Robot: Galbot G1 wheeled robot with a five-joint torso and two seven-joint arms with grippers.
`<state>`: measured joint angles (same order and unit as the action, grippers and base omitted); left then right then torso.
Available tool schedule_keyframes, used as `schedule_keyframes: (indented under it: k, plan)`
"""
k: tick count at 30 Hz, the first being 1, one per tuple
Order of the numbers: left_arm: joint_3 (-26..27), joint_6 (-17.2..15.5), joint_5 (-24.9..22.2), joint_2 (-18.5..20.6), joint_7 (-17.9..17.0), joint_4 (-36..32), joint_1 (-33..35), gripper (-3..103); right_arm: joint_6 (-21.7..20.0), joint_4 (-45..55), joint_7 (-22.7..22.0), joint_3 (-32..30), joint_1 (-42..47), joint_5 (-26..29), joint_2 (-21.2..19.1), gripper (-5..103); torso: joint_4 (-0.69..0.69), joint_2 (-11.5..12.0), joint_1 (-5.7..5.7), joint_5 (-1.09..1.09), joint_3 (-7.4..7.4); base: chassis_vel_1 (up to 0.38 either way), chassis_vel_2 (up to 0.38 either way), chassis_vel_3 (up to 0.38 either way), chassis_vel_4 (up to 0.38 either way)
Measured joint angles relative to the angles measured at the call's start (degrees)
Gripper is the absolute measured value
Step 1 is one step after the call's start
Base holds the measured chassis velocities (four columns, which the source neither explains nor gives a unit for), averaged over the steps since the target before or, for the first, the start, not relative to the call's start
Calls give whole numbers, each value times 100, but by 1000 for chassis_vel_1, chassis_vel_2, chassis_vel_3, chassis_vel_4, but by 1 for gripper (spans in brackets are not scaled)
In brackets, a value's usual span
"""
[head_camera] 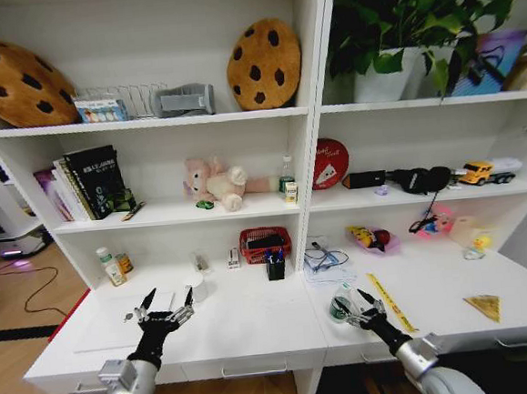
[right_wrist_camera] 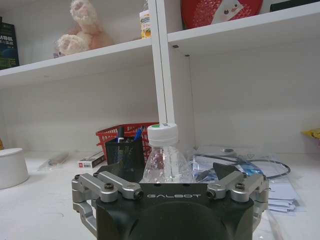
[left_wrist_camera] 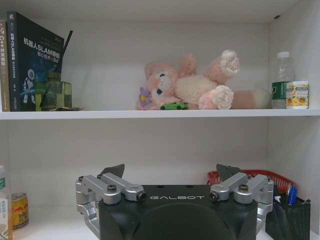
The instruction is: Organize the objects on the table.
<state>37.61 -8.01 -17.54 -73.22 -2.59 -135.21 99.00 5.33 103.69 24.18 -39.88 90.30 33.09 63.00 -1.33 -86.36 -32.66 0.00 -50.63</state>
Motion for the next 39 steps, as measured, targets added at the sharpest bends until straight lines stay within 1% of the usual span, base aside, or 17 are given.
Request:
schedule_keyframes:
  k: [10, 14, 16, 17, 18, 19, 20, 21, 23, 24, 25, 26, 27, 29, 32, 37, 39]
  plan:
    - [0, 0, 0, 0, 0, 0, 0, 100, -144, -46, -243, 215, -77, -28, 77, 101, 0, 0, 0, 0, 0, 0, 0, 0, 0]
    - [0, 0, 0, 0, 0, 0, 0, 100, -144, -66, -264, 233, -108, -32, 77, 94, 0, 0, 0, 0, 0, 0, 0, 0, 0]
    - [0, 0, 0, 0, 0, 0, 0, 100, -144, -72, -269, 236, -117, -34, 77, 94, 0, 0, 0, 0, 0, 0, 0, 0, 0]
    - [0, 0, 0, 0, 0, 0, 0, 100, -144, -87, -277, 246, -138, -35, 77, 78, 0, 0, 0, 0, 0, 0, 0, 0, 0]
    - [0, 0, 0, 0, 0, 0, 0, 100, -144, -95, -283, 250, -149, -36, 77, 73, 0, 0, 0, 0, 0, 0, 0, 0, 0]
    - [0, 0, 0, 0, 0, 0, 0, 100, -144, -95, -283, 250, -149, -36, 77, 73, 0, 0, 0, 0, 0, 0, 0, 0, 0]
    - [0, 0, 0, 0, 0, 0, 0, 100, -144, -126, -311, 255, -195, -36, 75, 68, 0, 0, 0, 0, 0, 0, 0, 0, 0]
    - [0, 0, 0, 0, 0, 0, 0, 100, -144, -126, -311, 255, -195, -36, 75, 68, 0, 0, 0, 0, 0, 0, 0, 0, 0]
    - [0, 0, 0, 0, 0, 0, 0, 100, -105, -166, -315, 259, -232, -32, 55, 57, 0, 0, 0, -1, 0, 0, 0, 0, 0]
    - [0, 0, 0, 0, 0, 0, 0, 100, -105, -166, -315, 259, -232, -32, 55, 57, 0, 0, 0, -1, 0, 0, 0, 0, 0]
    - [0, 0, 0, 0, 0, 0, 0, 100, -76, -171, -285, 268, -229, -43, 57, 47, 0, 0, 0, -1, 0, 0, 0, 0, 0]
    - [0, 0, 0, 0, 0, 0, 0, 100, -48, -155, -273, 271, -205, -72, 81, 47, 0, 0, 0, 0, 0, 0, 0, 0, 0]
    - [0, 0, 0, 0, 0, 0, 0, 100, -6, 18, -282, 247, -89, -131, 151, 41, 0, 0, 0, 0, 0, 0, 0, 0, 0]
    - [0, 0, 0, 0, 0, 0, 0, 100, 3, 108, -302, 224, -19, -139, 174, 41, 0, 0, 0, 0, 0, 0, 0, 0, 0]
    - [0, 0, 0, 0, 0, 0, 0, 100, 38, 387, -358, 51, 161, -235, 257, 31, 0, 0, 0, 0, 0, 0, 0, 0, 0]
    - [0, 0, 0, 0, -1, 0, 0, 100, -99, 1017, -546, -299, 552, -354, 375, 25, 1, 0, 0, -2, 0, 0, 0, 0, 0]
    - [0, 0, 0, 0, -1, 0, 0, 100, -277, 1650, -1141, -402, 1044, -412, 432, 25, -2, 0, 0, -1, 0, 0, 0, 0, 0]
